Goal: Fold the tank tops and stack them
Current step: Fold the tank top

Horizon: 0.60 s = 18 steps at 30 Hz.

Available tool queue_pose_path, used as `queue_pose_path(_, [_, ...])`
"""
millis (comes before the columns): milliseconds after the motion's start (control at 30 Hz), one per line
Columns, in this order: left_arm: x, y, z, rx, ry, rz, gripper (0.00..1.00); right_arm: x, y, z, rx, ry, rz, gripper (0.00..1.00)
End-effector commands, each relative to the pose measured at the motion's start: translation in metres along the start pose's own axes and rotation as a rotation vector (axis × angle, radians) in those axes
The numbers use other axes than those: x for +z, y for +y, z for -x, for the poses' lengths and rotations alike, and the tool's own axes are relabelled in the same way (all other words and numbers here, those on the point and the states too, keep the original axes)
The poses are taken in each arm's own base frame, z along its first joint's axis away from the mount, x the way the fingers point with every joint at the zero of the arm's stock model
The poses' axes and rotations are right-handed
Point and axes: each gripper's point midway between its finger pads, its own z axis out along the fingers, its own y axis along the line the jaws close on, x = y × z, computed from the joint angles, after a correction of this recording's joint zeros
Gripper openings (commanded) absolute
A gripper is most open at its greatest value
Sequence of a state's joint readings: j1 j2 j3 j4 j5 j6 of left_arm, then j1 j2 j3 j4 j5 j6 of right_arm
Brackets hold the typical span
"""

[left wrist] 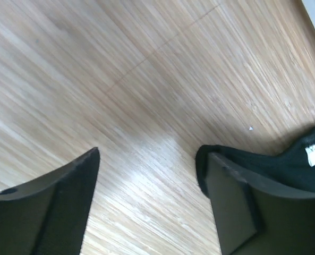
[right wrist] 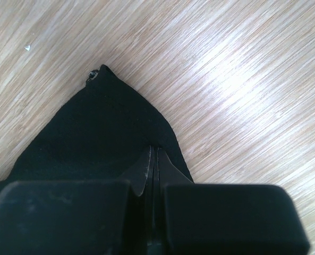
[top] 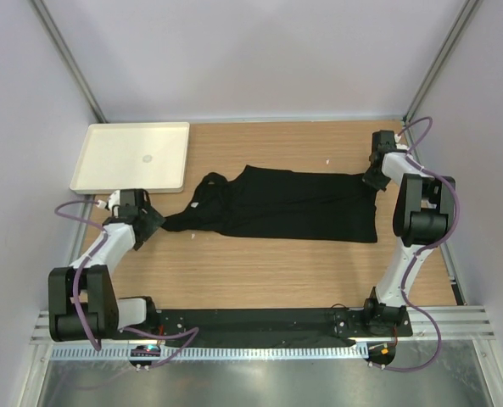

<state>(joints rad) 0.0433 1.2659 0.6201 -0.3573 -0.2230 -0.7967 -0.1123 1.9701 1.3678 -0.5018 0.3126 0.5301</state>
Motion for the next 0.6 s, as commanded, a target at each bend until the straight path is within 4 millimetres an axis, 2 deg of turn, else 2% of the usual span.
queue_pose_path(0, [-0.006, 0.0, 0.019, -0.022, -0.046, 0.018, 0.81, -0.018, 0.001, 0.026, 0.045, -0.079, 0.018, 0.01])
queue_pose_path(67, [-0.011, -0.016, 0.026, -0.027, -0.046, -0.047, 0.8, -0.017, 0.002, 0.024, 0.043, -0.074, 0.023, 0.01])
queue_pose_path(100, [-0.016, -0.036, 0.027, -0.017, -0.031, -0.142, 0.78, -0.017, 0.002, 0.024, 0.043, -0.071, 0.029, 0.01])
queue_pose_path(167, [-0.027, -0.061, 0.031, 0.005, -0.041, -0.225, 0.75, -0.016, 0.004, 0.023, 0.041, -0.067, 0.035, 0.01])
queue_pose_path(200, [-0.029, -0.061, 0.036, 0.018, -0.06, -0.204, 0.75, -0.017, 0.005, 0.023, 0.04, -0.065, 0.04, 0.01])
queue_pose_path(233, [-0.044, -0.086, 0.039, 0.066, -0.087, -0.241, 0.75, -0.017, 0.005, 0.023, 0.038, -0.065, 0.041, 0.01])
queue_pose_path(300, [-0.06, -0.106, 0.048, 0.135, -0.139, -0.231, 0.75, -0.017, 0.005, 0.023, 0.036, -0.063, 0.044, 0.01])
queue_pose_path(367, [-0.066, -0.121, 0.051, 0.179, -0.154, -0.242, 0.77, -0.017, 0.006, 0.023, 0.037, -0.063, 0.047, 0.01])
queue_pose_path(400, [-0.071, -0.134, 0.054, 0.209, -0.153, -0.25, 0.78, -0.016, 0.007, 0.023, 0.036, -0.06, 0.049, 0.01])
queue_pose_path(467, [-0.073, -0.151, 0.05, 0.268, -0.128, -0.284, 0.79, -0.015, 0.008, 0.021, 0.035, -0.054, 0.053, 0.01])
queue_pose_path(500, [-0.08, -0.168, 0.052, 0.287, -0.126, -0.323, 0.77, -0.015, 0.009, 0.022, 0.036, -0.057, 0.056, 0.01])
queue_pose_path(567, [-0.067, -0.188, 0.037, 0.336, -0.064, -0.349, 0.73, -0.015, 0.009, 0.022, 0.035, -0.053, 0.057, 0.01])
